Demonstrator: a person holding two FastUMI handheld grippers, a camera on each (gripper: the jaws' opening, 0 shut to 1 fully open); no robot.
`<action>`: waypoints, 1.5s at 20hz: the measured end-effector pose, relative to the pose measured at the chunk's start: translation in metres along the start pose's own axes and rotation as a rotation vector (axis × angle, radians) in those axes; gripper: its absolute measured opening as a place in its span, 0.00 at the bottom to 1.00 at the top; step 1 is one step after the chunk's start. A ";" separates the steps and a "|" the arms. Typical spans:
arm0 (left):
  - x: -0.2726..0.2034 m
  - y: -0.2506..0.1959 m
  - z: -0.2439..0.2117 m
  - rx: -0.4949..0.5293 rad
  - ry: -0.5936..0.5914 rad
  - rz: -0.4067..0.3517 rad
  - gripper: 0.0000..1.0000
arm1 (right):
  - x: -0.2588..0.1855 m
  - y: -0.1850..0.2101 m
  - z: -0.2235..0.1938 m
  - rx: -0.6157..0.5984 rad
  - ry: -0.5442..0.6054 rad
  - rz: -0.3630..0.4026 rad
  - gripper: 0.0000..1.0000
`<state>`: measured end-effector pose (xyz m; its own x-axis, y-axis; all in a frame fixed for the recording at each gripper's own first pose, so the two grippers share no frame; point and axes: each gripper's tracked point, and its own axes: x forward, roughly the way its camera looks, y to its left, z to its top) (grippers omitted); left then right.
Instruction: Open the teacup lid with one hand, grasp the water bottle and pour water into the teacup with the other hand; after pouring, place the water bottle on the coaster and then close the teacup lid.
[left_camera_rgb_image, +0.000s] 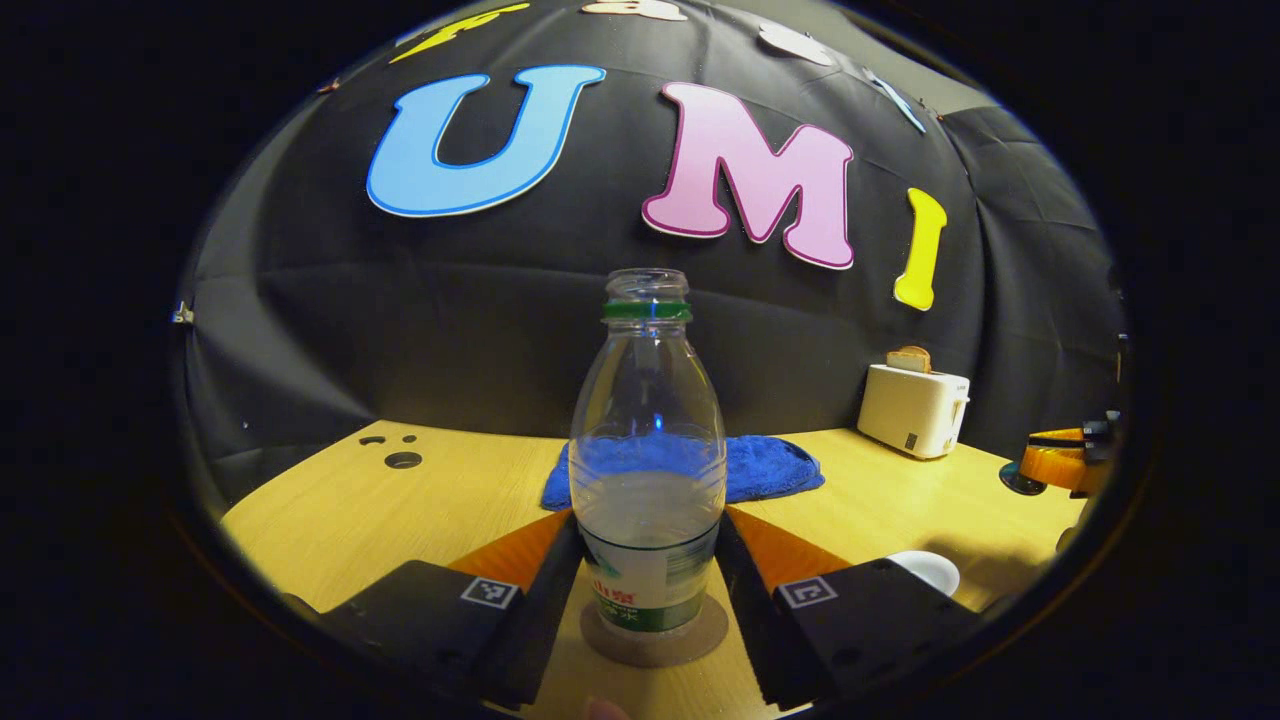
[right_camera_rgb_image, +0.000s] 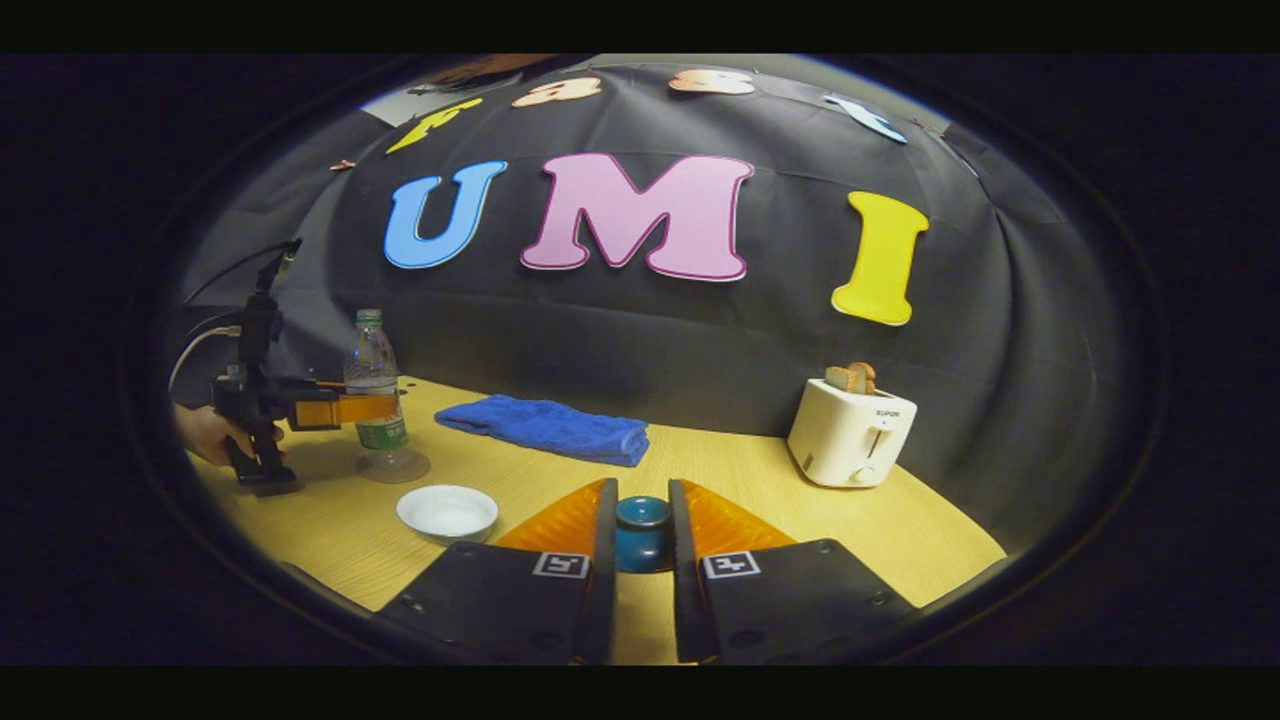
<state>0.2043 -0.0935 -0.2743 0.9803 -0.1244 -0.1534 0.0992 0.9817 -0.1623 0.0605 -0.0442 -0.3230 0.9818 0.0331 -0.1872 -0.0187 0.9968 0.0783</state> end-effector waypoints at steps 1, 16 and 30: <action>0.000 -0.001 -0.002 0.009 0.003 -0.005 0.80 | 0.000 0.001 0.000 0.000 0.000 0.001 0.26; -0.041 -0.017 -0.029 0.073 0.091 -0.043 0.96 | 0.015 0.065 0.016 0.094 -0.028 0.124 0.31; -0.113 -0.008 -0.031 0.029 0.100 0.064 0.96 | 0.042 0.138 -0.018 0.177 0.065 0.252 0.27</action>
<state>0.0878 -0.0913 -0.2857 0.9630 -0.0741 -0.2592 0.0436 0.9916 -0.1216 0.0961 0.0959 -0.3375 0.9361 0.2880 -0.2018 -0.2213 0.9283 0.2987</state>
